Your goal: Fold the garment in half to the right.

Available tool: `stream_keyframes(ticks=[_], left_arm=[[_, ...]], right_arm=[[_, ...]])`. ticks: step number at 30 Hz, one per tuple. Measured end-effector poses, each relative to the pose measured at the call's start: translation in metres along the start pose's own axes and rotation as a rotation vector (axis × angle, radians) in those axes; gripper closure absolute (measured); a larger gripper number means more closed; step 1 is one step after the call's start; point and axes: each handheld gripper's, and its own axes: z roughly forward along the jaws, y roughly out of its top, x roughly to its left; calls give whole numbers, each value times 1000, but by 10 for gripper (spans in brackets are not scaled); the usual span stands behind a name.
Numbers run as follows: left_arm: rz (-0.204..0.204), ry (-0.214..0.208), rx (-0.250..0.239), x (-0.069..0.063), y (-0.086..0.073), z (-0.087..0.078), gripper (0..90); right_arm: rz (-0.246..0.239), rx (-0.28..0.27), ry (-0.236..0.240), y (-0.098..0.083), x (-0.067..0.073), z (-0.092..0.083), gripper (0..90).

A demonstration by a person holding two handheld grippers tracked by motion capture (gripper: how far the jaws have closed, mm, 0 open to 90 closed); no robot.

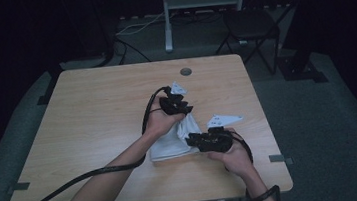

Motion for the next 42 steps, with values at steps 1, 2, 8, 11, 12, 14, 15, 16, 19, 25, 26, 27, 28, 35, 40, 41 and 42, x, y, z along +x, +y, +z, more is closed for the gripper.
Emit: stream_keyframes(ticks=[1, 2, 8, 11, 12, 14, 15, 16, 19, 25, 26, 27, 28, 35, 40, 41, 42], left_arm=[[1, 0, -1, 0, 0, 0, 691], [9, 0, -1, 0, 1, -1, 688], [8, 5, -10, -1, 2, -2, 666], [10, 6, -11, -2, 2, -3, 658], [12, 6, -14, -2, 2, -3, 655], [9, 4, -18, -2, 2, -4, 645], [13, 5, -16, -2, 3, -5, 640], [13, 5, -18, -3, 3, -5, 633], [17, 8, -23, -3, 4, -6, 595], [20, 15, -25, -2, 4, -9, 556], [18, 16, -28, -3, 4, -9, 548], [22, 17, -25, -2, 4, -11, 539], [18, 16, -30, -2, 4, -11, 533], [23, 26, -30, -2, 6, -20, 500], [40, 40, -18, 1, 4, -25, 475], [38, 40, -18, 1, 3, -26, 471], [38, 45, -15, 2, 2, -27, 468]], right_arm=[[-1, 3, -3, -1, 0, 0, 721], [-3, 2, -4, -1, -1, 0, 720], [5, 6, -13, -3, -2, -4, 714], [4, 8, -21, -4, -4, -6, 704], [7, 6, -23, -5, -4, -7, 701], [5, 6, -30, -5, -6, -9, 693], [5, 6, -32, -6, -6, -9, 687], [8, 8, -36, -6, -6, -10, 678], [5, 14, -42, -7, -7, -12, 647], [9, 16, -53, -10, -9, -14, 619], [6, 16, -55, -11, -9, -15, 612], [10, 15, -60, -11, -10, -15, 597], [14, 14, -65, -12, -10, -16, 593], [20, 12, -82, -13, -13, -23, 558], [30, -3, -94, -13, -16, -29, 543], [31, -7, -97, -13, -17, -30, 537], [40, -4, -102, -13, -18, -32, 527]])
